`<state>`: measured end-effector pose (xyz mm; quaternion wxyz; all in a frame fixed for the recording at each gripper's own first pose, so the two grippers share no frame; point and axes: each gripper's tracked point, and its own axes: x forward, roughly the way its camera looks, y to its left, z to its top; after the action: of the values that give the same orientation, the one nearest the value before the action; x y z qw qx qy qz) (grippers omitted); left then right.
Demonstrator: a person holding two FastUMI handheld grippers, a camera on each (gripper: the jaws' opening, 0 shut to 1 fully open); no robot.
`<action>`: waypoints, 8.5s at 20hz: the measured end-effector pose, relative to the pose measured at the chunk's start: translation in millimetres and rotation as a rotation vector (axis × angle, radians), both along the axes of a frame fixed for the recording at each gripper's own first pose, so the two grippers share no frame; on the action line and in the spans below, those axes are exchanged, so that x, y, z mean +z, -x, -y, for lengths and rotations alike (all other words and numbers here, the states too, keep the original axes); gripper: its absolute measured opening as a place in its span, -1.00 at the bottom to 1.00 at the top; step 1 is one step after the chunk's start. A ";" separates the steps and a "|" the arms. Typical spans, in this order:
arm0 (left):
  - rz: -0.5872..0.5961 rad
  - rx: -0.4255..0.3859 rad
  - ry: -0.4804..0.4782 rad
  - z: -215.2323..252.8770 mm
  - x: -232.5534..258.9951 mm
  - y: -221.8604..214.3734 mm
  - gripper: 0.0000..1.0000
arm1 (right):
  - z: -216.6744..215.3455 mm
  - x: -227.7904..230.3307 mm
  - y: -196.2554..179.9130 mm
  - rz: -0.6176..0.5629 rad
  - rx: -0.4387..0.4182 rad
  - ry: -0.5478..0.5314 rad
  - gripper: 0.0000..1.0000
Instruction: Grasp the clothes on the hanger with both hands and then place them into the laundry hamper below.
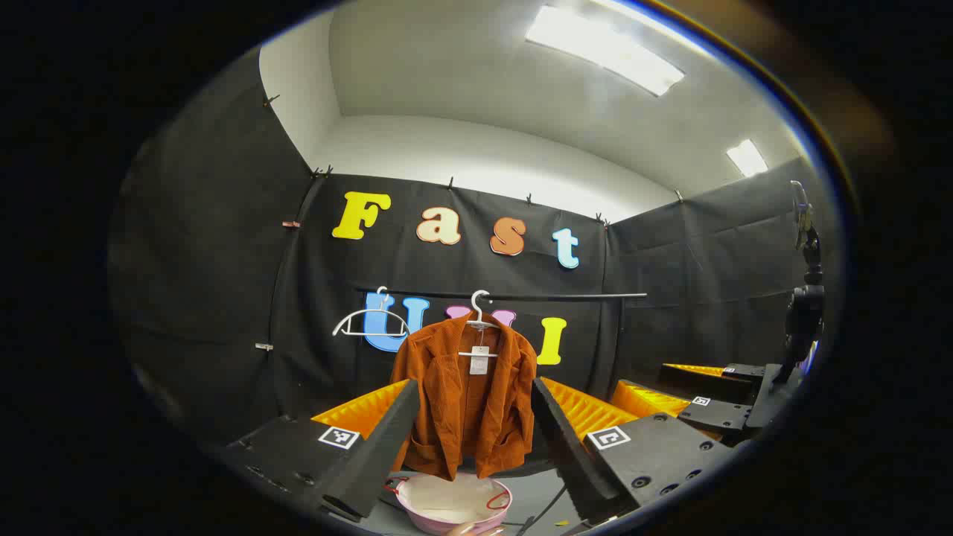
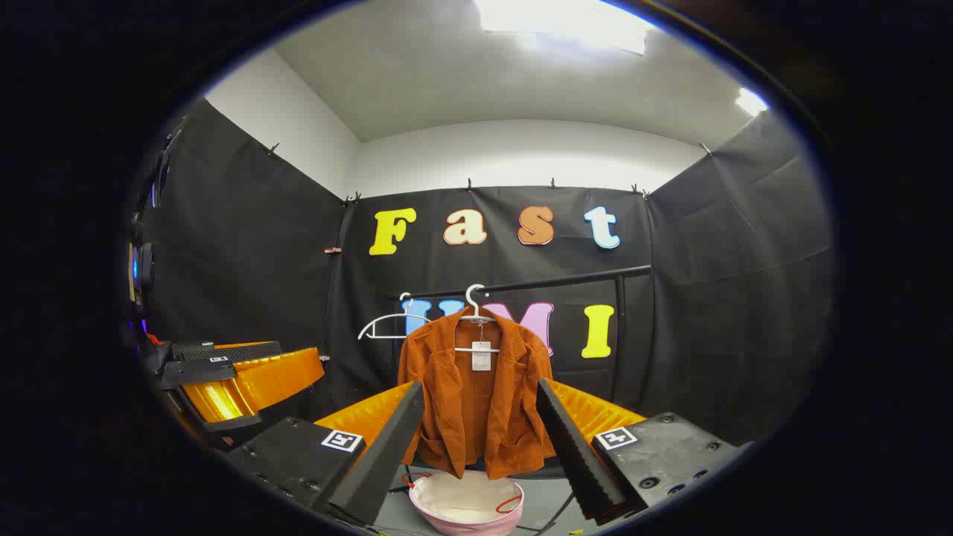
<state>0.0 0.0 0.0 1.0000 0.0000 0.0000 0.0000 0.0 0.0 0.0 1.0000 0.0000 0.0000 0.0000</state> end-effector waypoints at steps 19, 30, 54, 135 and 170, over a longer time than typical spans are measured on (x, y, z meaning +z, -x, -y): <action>-0.017 0.007 -0.025 -0.7 1.6 -3.1 0.90 | -0.3 -4.5 1.9 -0.026 0.000 -0.005 0.94; -0.010 -0.029 -0.007 -13.3 4.1 7.0 0.90 | -13.0 -3.8 11.7 -0.028 -0.040 0.009 0.97; -0.018 0.021 -0.008 -60.3 -32.6 -173.6 0.90 | 20.7 -59.4 -188.9 -0.041 -0.026 0.033 0.94; -0.118 -0.009 -0.098 -214.9 -86.9 -489.8 -0.89 | 159.6 -46.4 -557.3 0.108 0.347 -0.451 -0.73; -0.494 -0.028 0.178 -146.8 -243.6 -382.5 -0.87 | 173.4 -283.8 -458.1 -0.429 0.028 -0.265 -0.72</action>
<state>382.5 146.8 -243.6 0.9656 -0.0882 0.2441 -0.0140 458.1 -173.4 -283.8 0.9683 0.1313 0.2120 0.0140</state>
